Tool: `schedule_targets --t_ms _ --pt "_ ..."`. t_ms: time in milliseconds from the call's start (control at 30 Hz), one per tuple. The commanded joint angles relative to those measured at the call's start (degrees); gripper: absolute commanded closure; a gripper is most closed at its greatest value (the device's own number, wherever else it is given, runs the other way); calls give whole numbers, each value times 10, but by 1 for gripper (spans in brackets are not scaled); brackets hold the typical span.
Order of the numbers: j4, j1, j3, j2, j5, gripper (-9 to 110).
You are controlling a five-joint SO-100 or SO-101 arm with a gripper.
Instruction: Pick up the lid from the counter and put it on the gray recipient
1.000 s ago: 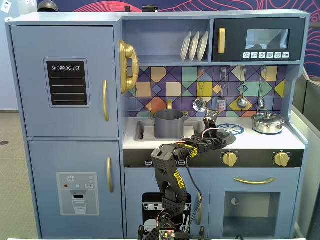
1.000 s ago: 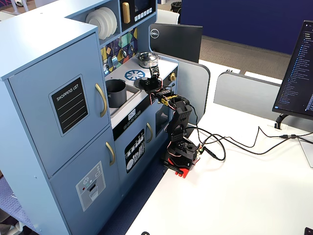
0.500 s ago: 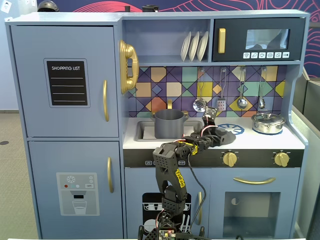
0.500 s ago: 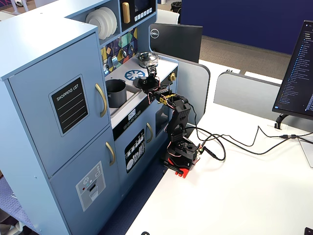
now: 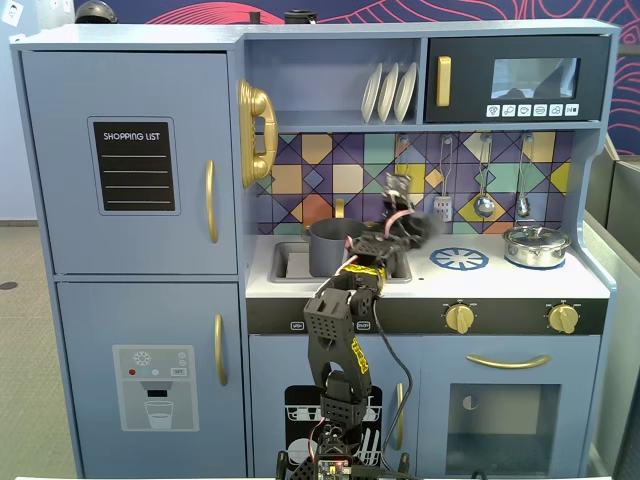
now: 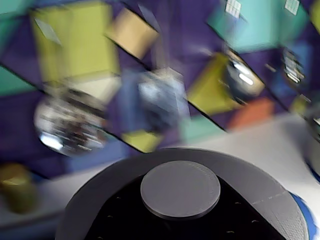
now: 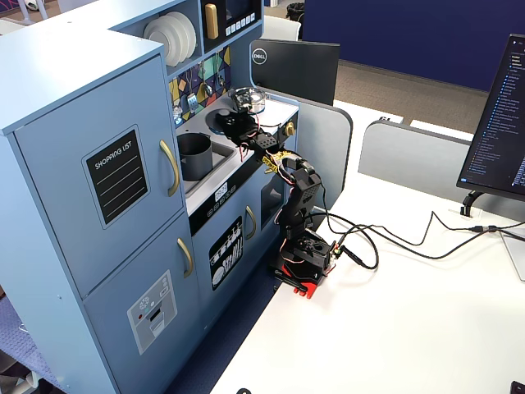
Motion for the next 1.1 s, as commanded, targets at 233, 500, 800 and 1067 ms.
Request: schedule_targets --t_ms 233,500,800,1067 --pt "96 -99 -98 90 -7 102" --pt "111 -156 -71 105 -8 102" --pt "104 -192 -43 99 -4 102" --pt "101 -210 -32 91 3 102"
